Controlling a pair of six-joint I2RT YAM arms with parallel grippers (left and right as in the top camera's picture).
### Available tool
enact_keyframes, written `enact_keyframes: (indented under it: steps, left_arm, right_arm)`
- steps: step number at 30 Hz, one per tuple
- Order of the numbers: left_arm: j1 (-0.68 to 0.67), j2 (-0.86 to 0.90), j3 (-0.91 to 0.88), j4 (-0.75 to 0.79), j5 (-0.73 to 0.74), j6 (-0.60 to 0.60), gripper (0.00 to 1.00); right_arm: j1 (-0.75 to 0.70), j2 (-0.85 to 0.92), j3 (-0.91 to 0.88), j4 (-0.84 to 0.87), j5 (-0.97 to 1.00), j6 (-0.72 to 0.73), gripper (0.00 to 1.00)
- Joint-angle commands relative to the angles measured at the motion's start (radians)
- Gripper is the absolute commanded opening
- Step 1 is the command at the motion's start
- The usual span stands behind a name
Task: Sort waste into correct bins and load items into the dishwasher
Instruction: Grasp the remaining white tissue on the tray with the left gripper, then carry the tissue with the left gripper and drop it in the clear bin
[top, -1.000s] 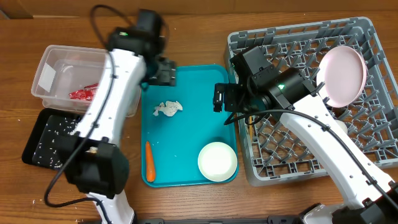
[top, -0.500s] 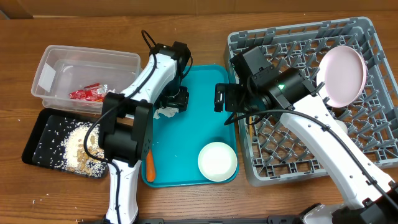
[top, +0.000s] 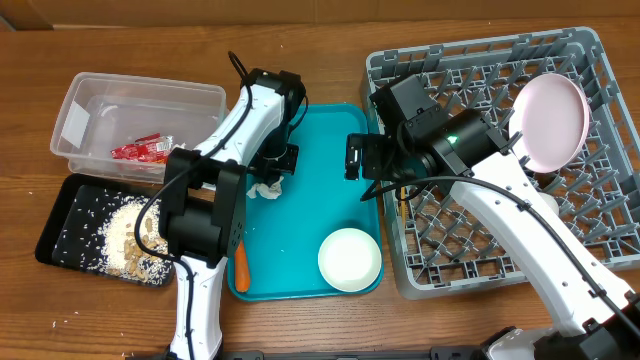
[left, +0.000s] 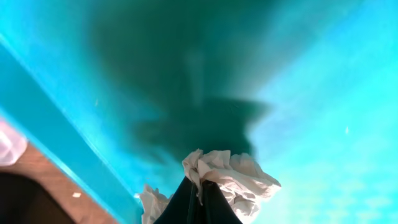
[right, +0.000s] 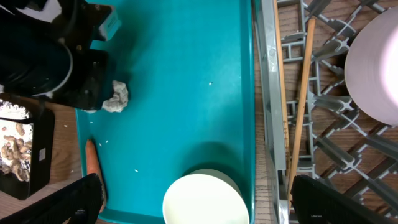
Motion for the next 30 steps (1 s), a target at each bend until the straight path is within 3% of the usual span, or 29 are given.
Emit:
enact_keyframes:
  steps: [1, 10, 20, 30]
  left_arm:
    - [0.001, -0.112, 0.074, -0.021, -0.005, -0.007, 0.04]
    - [0.095, -0.314, 0.086, -0.024, -0.11, -0.093, 0.04]
    - [0.318, -0.317, 0.014, 0.007, -0.091, -0.175, 0.04]
    - [0.374, -0.317, 0.0, 0.011, -0.081, -0.164, 0.04]
  right_arm:
    - [-0.001, -0.001, -0.001, 0.003, 0.01, 0.007, 1.0]
    - [-0.001, -0.001, -0.001, 0.004, 0.01, 0.008, 1.0]
    - [-0.001, -0.001, -0.001, 0.006, 0.01, 0.008, 1.0]
    - [-0.001, 0.002, -0.001, 0.018, 0.01, 0.008, 1.0]
